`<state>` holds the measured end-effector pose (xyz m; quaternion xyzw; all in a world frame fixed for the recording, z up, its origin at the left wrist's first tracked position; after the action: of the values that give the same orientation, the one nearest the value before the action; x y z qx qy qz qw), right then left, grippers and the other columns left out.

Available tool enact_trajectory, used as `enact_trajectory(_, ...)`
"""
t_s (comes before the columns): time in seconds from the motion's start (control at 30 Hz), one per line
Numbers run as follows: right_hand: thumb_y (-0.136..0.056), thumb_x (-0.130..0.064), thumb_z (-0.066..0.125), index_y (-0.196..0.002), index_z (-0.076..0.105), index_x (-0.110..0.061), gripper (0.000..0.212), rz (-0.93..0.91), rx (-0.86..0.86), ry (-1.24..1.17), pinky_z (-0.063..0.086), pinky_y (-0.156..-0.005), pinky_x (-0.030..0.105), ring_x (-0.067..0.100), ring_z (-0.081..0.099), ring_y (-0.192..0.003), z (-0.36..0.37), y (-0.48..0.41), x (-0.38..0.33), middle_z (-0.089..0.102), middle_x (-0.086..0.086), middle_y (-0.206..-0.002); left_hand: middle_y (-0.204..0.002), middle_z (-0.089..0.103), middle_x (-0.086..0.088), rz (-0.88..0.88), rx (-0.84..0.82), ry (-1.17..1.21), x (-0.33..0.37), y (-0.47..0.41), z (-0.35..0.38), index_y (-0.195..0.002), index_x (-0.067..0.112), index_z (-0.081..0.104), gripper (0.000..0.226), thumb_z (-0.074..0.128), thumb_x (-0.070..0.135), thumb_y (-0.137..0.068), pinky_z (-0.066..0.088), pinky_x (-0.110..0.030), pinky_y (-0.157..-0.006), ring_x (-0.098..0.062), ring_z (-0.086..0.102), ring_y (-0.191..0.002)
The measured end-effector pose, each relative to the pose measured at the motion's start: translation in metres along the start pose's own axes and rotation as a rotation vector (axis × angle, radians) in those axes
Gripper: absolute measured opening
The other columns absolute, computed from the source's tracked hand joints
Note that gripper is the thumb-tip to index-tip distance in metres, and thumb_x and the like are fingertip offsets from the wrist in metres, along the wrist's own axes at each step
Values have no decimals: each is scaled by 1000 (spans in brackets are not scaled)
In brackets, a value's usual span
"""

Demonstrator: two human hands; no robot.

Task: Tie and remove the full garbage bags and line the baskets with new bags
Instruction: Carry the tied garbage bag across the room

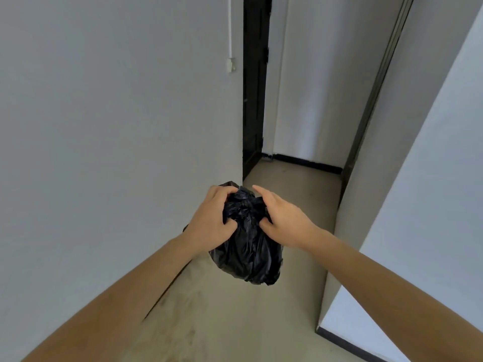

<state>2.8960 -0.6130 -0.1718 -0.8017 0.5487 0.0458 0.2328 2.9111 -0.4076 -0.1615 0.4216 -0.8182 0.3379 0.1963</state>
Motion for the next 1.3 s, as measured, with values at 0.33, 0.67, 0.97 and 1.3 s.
enact_trajectory(0.33, -92, -26, 53, -153, 11, -32, 74, 110, 82, -81, 47, -73, 22, 10, 56, -91, 30, -214, 193, 52, -1, -135, -126, 40, 3, 67, -90, 29, -126, -285, 58, -137, 16, 42, 59, 59, 5, -82, 31, -3, -97, -3, 46, -113)
enact_trajectory(0.67, -95, -19, 58, -155, 19, -17, 72, 99, -4, -214, 30, -66, -6, -3, 43, -87, 59, -466, 407, 57, 2, -112, -126, 47, -8, -7, -69, 13, -252, -569, 124, -135, 7, 45, 58, 63, -4, -80, 34, -5, -98, -13, 49, -115)
enact_trajectory(0.97, -94, -32, 54, -139, 41, -28, 46, 50, -112, -115, 40, -71, 18, 5, 52, -94, 121, -672, 548, 58, -5, -124, -125, 57, -8, -164, -28, 44, -413, -758, 167, -131, 7, 49, 54, 62, -4, -80, 32, 2, -89, -17, 53, -117)
enact_trajectory(1.3, -95, -26, 56, -141, 42, -25, 48, 327, -300, -222, 51, -83, 34, 21, 61, -107, 253, -865, 732, 59, 2, -127, -119, 61, -3, -354, -209, 101, -611, -973, 274, -128, 11, 49, 47, 63, 3, -84, 37, -2, -81, -12, 56, -104)
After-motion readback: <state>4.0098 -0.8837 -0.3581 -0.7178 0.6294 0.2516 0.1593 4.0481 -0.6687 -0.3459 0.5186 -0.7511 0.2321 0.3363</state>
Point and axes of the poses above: each hand's wrist, its own y-axis away from the middle knuckle, its own z-axis out of the palm, x = y × z, the point moved 1 cm from there along -y, towards the middle knuckle
